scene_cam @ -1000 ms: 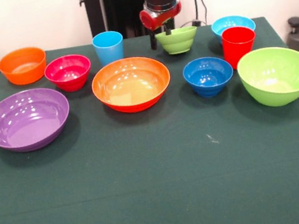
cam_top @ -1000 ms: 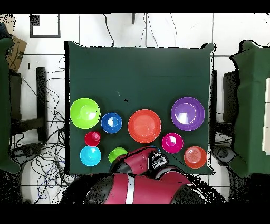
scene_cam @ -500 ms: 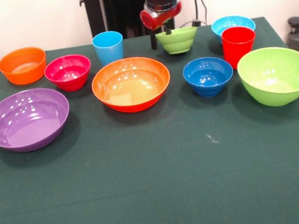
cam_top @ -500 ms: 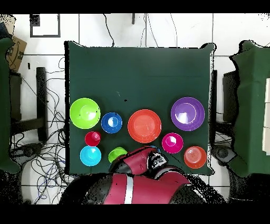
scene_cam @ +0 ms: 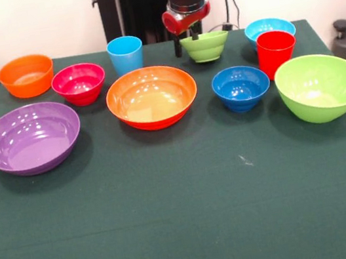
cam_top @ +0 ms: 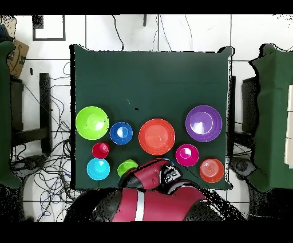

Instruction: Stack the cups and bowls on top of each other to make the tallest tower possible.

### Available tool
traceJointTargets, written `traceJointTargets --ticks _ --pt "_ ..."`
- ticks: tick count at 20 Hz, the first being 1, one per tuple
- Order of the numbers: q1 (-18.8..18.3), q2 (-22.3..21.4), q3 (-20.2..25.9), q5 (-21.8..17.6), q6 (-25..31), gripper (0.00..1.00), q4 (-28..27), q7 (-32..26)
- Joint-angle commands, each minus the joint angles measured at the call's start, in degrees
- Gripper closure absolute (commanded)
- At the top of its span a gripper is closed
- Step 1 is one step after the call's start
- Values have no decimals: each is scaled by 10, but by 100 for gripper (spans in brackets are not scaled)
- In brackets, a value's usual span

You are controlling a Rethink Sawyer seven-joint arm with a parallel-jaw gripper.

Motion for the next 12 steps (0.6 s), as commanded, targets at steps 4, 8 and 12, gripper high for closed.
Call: traceJointTargets --ticks 4,8,12 --pt "4 1 30 16 -19 0 -32 77" --pt "5 -3 30 19 -16 100 -33 78" --pt "14 -5 21 20 -25 100 -35 85"
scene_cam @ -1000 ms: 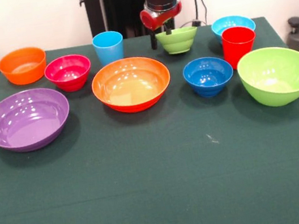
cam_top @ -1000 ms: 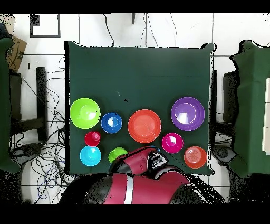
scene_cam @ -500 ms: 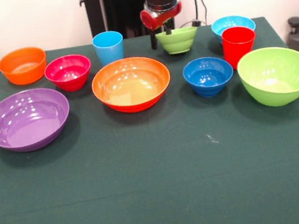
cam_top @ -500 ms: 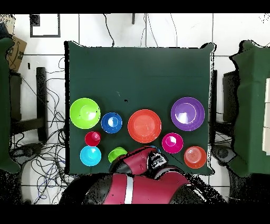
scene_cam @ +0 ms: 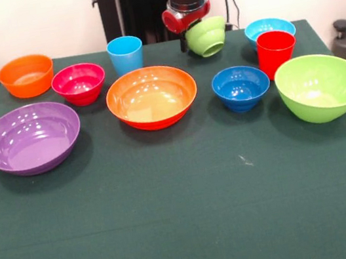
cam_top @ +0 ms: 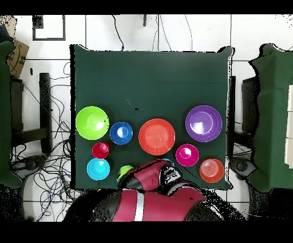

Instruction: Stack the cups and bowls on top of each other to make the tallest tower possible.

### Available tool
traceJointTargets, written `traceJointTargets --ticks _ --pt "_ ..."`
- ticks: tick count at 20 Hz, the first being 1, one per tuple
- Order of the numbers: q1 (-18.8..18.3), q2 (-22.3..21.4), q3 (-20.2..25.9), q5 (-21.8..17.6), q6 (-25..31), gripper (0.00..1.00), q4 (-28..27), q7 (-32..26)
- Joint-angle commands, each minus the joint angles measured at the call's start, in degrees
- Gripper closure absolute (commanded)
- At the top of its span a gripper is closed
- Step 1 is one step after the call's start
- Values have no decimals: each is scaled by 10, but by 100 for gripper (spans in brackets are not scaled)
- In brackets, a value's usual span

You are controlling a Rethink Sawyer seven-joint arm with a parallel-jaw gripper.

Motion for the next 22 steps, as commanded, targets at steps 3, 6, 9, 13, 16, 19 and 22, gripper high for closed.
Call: traceJointTargets --ticks 3,6,9,13,16,19,22 --pt "17 -2 18 16 -28 100 -43 82" --pt "18 -4 20 13 -29 100 -43 80" --pt "22 -5 17 9 -27 100 -45 76" --pt "28 -20 16 -3 -15 100 -47 60" --pt "22 -43 26 -11 18 100 -40 32" --pt "3 -88 54 -4 81 100 -18 -13" --pt "-7 -127 71 9 127 100 -7 -37"
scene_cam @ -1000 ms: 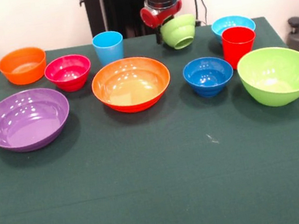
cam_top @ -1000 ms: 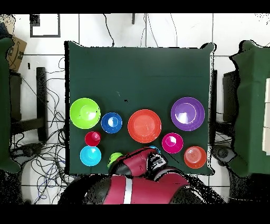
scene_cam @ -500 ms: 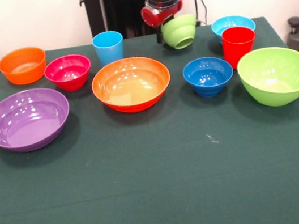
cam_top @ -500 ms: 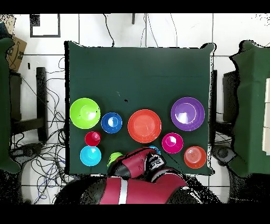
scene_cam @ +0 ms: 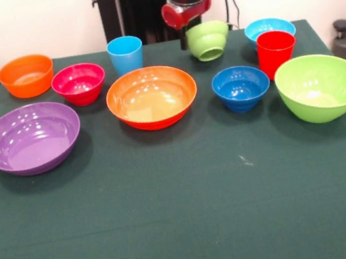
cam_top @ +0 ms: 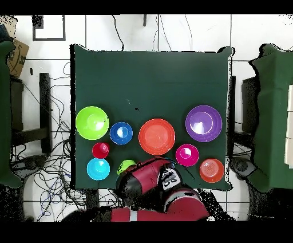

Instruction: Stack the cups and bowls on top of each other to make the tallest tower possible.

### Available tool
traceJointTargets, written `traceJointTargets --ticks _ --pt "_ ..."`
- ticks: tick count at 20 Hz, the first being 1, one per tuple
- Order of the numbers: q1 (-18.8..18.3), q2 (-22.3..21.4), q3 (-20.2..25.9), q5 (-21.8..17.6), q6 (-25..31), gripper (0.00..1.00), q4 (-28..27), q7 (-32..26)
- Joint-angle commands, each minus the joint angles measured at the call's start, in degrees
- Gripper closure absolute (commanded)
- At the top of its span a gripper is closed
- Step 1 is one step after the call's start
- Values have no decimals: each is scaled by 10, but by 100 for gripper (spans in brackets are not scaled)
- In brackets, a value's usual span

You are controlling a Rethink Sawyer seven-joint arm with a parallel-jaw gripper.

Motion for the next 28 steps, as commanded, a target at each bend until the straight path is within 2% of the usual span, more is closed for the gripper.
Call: traceJointTargets --ticks 1,6,11,15,20,28 --pt "-14 -84 71 14 118 100 -4 -36" --pt "-17 -123 80 0 162 100 -14 -69" --pt "-45 -166 118 24 226 100 -1 -99" --pt "-69 -193 151 43 304 100 -7 -144" --pt "-73 -162 183 42 424 100 -72 -181" --pt "-82 -105 246 24 689 100 -184 -279"
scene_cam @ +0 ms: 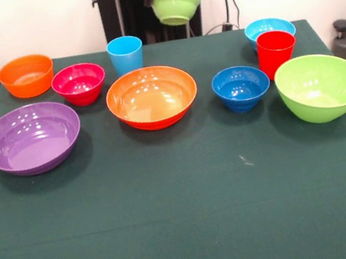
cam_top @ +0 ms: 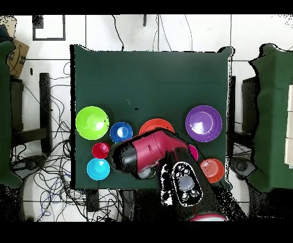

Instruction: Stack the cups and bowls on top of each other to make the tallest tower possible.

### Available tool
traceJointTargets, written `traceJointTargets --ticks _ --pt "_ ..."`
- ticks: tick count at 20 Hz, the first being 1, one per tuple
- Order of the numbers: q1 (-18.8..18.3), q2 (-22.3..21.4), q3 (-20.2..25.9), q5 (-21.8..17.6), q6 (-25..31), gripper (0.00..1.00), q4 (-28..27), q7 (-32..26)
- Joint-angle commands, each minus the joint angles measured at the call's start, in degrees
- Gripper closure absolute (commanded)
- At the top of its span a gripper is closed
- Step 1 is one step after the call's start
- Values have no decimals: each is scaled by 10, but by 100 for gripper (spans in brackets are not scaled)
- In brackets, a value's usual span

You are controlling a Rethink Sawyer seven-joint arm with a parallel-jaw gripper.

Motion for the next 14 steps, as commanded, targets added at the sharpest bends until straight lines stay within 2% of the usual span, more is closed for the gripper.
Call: traceJointTargets --ticks 1,5,9,14 --pt "-3 69 106 -9 228 100 -130 -272" --pt "-7 97 129 -23 304 100 -167 -298" --pt "-30 98 151 -18 296 100 -171 -311" --pt "-65 92 181 -15 368 100 -183 -364"
